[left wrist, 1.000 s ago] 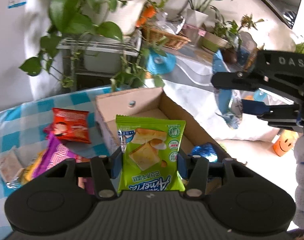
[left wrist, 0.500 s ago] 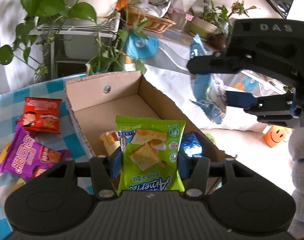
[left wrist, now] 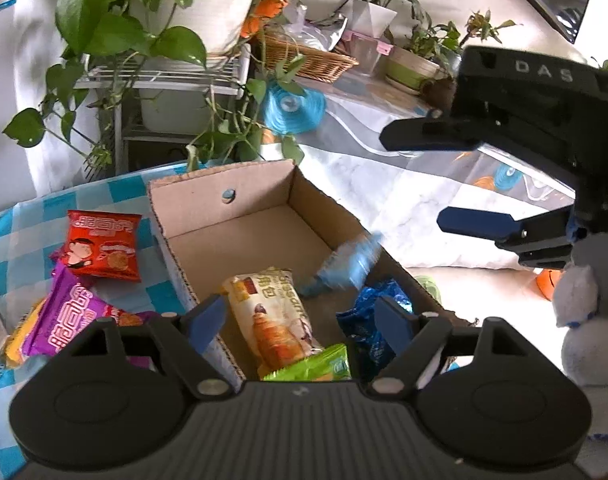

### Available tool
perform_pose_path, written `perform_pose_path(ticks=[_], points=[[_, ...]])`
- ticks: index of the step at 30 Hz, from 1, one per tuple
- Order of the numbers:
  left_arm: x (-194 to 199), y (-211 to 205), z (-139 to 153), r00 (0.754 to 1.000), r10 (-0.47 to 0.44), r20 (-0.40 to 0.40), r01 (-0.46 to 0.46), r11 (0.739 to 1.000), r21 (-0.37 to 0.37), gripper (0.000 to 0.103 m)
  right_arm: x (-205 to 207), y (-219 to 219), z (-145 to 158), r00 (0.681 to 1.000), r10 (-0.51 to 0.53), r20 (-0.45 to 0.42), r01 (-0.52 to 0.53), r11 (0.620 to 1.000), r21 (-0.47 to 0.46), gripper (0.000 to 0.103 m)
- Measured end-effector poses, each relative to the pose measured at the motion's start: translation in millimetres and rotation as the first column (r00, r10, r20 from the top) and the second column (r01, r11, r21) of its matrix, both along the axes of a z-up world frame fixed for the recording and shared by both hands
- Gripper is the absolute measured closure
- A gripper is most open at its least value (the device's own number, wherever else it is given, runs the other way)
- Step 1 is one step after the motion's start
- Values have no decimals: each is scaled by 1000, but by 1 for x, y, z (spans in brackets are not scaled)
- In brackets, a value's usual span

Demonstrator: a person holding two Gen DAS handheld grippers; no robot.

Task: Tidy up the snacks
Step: 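Open the left tool over the box while the right tool releases the white pack inside, then move both tools back from the box to the snacks on the table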

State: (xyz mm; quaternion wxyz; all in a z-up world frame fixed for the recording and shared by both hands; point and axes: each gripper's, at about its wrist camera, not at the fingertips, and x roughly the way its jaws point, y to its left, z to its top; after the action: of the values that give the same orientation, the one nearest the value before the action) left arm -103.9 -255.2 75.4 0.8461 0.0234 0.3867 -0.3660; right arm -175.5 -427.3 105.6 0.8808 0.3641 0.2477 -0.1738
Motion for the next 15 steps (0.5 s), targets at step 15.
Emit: perform_pose_path(ticks=[15], points=[[37, 73, 16, 993, 115, 33, -116, 993, 28, 20, 23, 27, -2, 993, 115, -14, -116, 993, -29, 20]])
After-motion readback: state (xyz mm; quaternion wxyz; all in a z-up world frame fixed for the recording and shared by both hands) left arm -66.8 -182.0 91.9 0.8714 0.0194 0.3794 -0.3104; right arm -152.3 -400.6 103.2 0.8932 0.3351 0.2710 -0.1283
